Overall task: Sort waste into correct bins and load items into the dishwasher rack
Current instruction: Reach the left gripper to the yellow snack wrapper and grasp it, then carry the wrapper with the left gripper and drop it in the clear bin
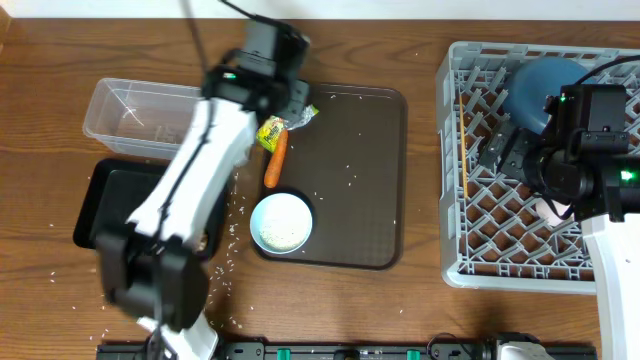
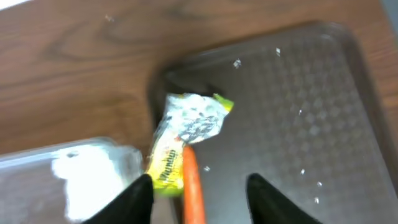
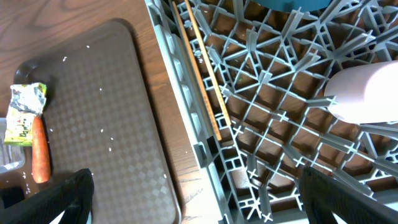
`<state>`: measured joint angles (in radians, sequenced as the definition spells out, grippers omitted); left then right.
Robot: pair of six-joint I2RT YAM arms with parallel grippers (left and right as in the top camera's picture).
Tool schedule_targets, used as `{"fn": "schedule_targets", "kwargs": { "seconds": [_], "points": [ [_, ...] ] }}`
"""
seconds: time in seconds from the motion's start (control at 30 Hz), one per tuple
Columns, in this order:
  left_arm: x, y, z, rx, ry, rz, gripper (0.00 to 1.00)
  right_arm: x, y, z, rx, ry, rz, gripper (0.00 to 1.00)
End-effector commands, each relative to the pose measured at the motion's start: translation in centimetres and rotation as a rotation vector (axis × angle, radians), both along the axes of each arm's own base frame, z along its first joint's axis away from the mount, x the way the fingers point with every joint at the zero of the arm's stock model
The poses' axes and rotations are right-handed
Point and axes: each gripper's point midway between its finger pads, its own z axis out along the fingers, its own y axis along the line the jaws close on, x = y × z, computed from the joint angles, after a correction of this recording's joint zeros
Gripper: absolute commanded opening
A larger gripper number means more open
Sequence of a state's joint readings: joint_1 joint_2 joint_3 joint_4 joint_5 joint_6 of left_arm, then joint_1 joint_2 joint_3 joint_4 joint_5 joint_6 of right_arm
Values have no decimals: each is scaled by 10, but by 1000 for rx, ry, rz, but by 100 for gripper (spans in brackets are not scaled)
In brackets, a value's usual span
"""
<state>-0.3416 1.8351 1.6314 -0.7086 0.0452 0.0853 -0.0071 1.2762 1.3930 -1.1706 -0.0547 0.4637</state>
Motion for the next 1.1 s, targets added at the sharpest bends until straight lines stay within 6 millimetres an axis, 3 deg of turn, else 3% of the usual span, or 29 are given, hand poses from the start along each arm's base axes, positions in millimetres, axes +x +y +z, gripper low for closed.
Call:
{"fn": "schedule_targets", "kwargs": {
  "seconds": [0.0, 0.3, 0.63, 0.83, 1.0, 1.07],
  "points": [
    [-1, -10, -63, 101, 86, -46, 56, -1, 8, 1, 7, 1, 27, 99],
    [18, -17, -141, 252, 95, -28, 58, 0, 8, 1, 7, 0, 27, 99],
    [39, -20, -152, 233, 20, -7, 57, 1, 8, 1, 7, -4, 27, 99],
    [41, -20, -164, 236, 26, -5, 40, 1, 7, 1, -3, -4, 30, 99],
    [42, -20, -162, 232, 20, -3, 9, 2, 7, 1, -2, -8, 30, 99],
    [42, -20, -157, 228, 17, 0, 6, 2, 7, 1, -2, -8, 30, 99]
  ]
}}
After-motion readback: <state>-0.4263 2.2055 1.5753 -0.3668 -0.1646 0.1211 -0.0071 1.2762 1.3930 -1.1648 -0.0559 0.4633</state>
